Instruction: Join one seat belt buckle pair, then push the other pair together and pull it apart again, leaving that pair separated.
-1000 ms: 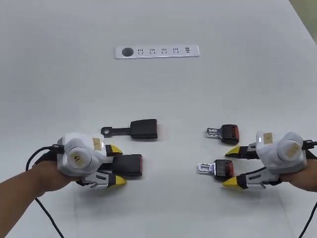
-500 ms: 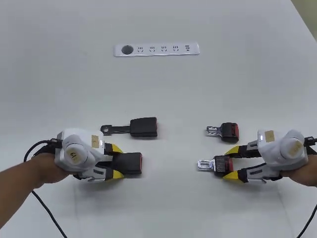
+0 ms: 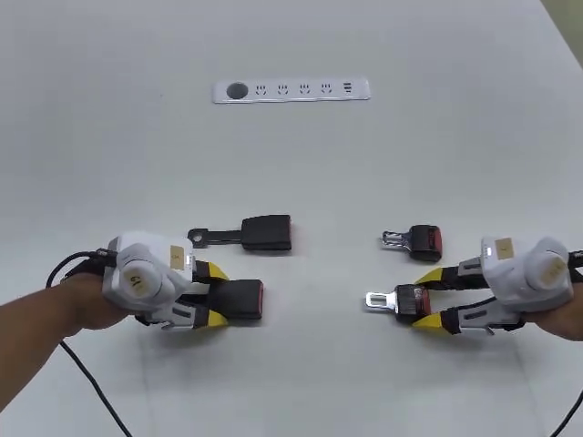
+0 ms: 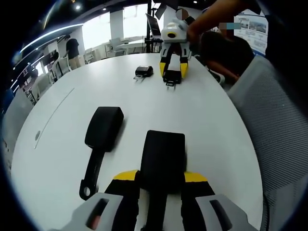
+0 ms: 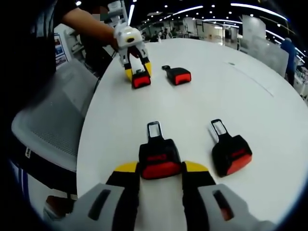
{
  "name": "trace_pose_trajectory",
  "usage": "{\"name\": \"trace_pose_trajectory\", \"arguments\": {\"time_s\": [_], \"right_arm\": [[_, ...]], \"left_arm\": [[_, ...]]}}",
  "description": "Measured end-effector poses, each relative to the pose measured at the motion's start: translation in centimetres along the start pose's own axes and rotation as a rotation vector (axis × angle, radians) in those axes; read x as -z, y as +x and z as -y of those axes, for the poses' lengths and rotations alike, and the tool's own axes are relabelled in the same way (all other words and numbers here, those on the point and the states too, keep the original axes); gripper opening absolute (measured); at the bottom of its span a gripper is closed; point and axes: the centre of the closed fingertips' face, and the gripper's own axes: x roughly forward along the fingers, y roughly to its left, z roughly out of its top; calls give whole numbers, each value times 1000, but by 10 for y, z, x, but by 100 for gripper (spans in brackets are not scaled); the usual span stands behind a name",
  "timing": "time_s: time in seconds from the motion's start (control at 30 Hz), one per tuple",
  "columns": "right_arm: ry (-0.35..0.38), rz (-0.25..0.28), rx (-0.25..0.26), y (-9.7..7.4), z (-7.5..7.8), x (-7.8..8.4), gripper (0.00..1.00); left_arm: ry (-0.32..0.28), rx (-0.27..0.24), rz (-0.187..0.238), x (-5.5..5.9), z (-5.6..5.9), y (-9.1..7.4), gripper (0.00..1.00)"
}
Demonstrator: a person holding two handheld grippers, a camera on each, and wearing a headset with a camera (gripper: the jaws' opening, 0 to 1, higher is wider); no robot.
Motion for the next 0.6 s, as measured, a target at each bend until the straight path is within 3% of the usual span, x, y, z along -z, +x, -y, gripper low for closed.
{"name": "trace_pose_trajectory", "arguments": {"time_s": [0.47, 0.6], "right_arm": [[-23, 49, 0, 14, -6, -21, 34], [-20, 59, 1, 17, -3, -20, 35]], "left_arm": [[-11, -2, -12, 1, 0, 0, 34], [-12, -3, -16, 1, 0, 0, 34]]}}
